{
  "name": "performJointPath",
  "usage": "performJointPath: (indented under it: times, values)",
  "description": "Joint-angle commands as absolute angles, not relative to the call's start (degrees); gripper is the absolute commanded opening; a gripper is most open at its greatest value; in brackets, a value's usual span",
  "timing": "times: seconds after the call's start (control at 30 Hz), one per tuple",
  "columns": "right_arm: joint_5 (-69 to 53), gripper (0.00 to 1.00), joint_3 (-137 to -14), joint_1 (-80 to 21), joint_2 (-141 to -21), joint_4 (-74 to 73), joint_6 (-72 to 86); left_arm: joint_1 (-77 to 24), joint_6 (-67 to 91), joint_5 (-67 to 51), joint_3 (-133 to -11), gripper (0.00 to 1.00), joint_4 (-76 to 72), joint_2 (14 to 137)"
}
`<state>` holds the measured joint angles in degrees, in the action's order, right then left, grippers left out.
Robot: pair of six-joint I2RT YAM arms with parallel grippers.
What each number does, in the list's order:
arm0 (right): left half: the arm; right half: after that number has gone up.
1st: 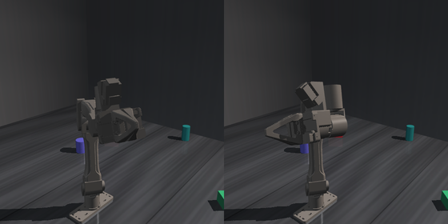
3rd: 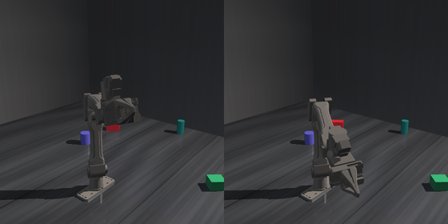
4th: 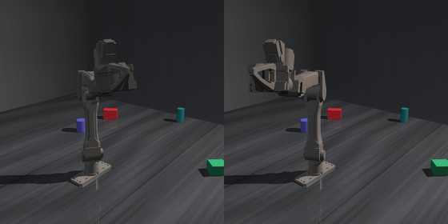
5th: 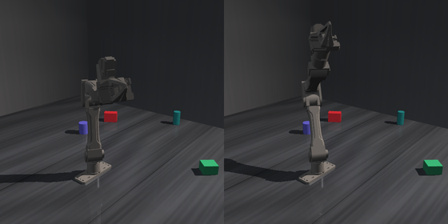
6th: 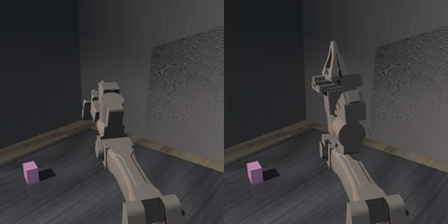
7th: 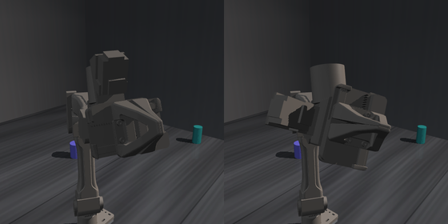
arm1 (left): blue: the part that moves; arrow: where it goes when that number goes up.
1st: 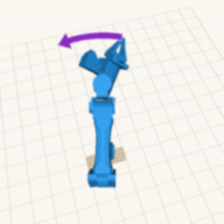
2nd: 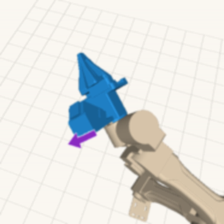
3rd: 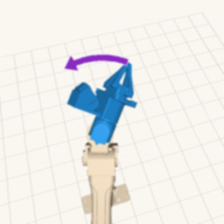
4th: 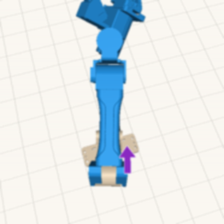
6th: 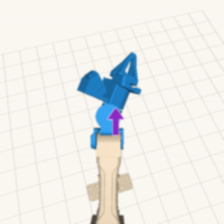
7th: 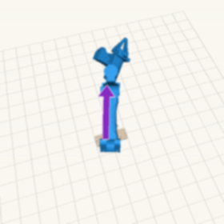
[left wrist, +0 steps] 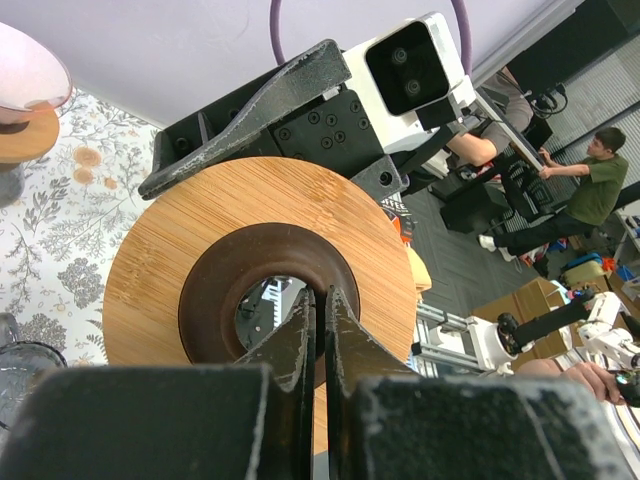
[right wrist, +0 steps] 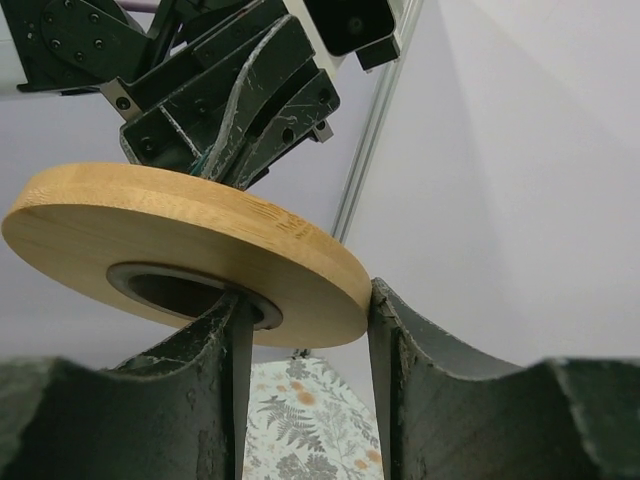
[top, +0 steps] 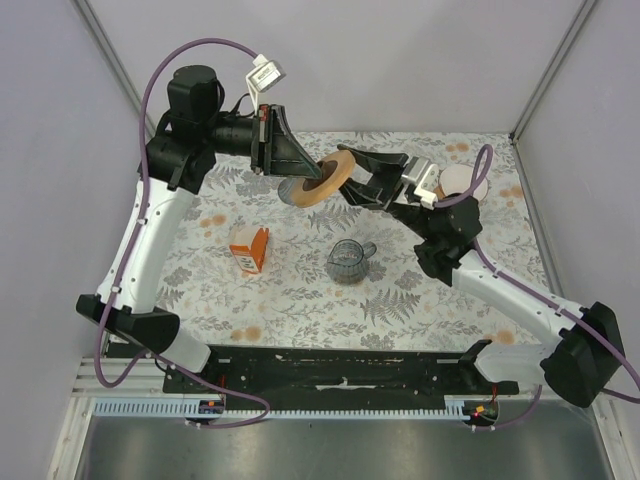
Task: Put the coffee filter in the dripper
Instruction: Place the dripper holder onto the coffee server.
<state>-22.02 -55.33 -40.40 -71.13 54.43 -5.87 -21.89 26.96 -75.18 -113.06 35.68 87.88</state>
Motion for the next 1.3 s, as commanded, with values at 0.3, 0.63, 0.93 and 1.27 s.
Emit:
performJointPath:
  times: [0.3,0.63,0.93,1.27]
  values:
    - [-17.92,0.0,-72.05,-38.5,-72.15,2.26,-9.32,-8.01,22.87,-59.0,-112.68,0.86,36.21,90.61]
    - [-18.29,0.0,-97.45,-34.89,-94.55,-53.49,-7.73,-5.36,3.88,-35.16,-103.64,0.89,41.83,87.72]
    - [-15.74,0.0,-109.06,-35.07,-107.92,-70.21,-9.05,-5.36,0.0,-34.1,-95.46,0.88,42.98,85.78]
    - [-11.34,0.09,-112.5,-35.16,-115.57,-72.25,-10.28,-5.36,-1.5,-35.68,-94.92,0.88,43.24,87.01]
